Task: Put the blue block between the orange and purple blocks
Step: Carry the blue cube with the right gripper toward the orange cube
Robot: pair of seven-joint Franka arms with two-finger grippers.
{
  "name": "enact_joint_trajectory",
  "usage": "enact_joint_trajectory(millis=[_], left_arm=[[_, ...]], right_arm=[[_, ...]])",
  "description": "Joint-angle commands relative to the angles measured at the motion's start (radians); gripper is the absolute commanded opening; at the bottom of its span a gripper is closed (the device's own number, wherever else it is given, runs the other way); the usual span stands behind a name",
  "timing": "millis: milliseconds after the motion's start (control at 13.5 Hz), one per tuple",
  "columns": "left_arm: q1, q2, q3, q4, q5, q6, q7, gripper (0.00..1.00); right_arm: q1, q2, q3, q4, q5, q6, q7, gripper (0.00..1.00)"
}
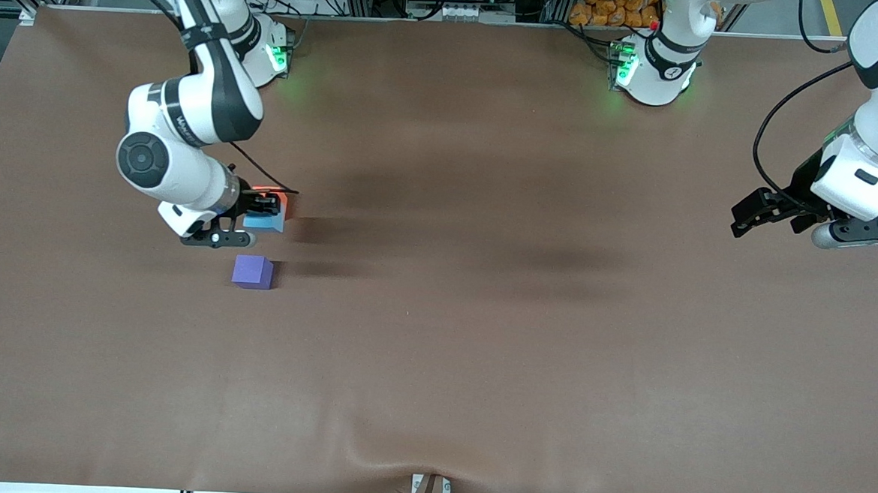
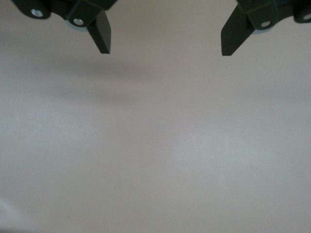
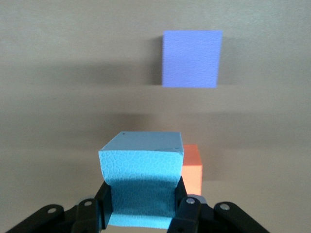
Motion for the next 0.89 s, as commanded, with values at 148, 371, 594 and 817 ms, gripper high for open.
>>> enact_joint_trajectory(millis=[148, 371, 594, 817], left_arm=[[0.008, -0.017, -0.013, -0.015, -0.006, 0.003, 0.004, 1.0], [0.01, -0.03, -0.036, -0.012, -0.006, -0.004, 0.001, 1.0], [0.008, -0.021, -0.036, -0.012, -0.006, -0.001, 0.0, 1.0], [0.008, -0.027, -0.051, -0.003, -0.006, -0.021, -0.003, 1.0]], right_arm=[[-0.052, -0.02, 0.018, -0.072, -0.013, 0.099, -0.052, 0.0], [-0.063, 0.0, 0.02, -0.113, -0.013, 0.176, -0.054, 0.0], [-0.057, 0.023, 0.02, -0.124, -0.013, 0.21, -0.054, 0.0], [-0.057, 0.037, 0.02, -0.13, -0.011, 0.233, -0.054, 0.0]])
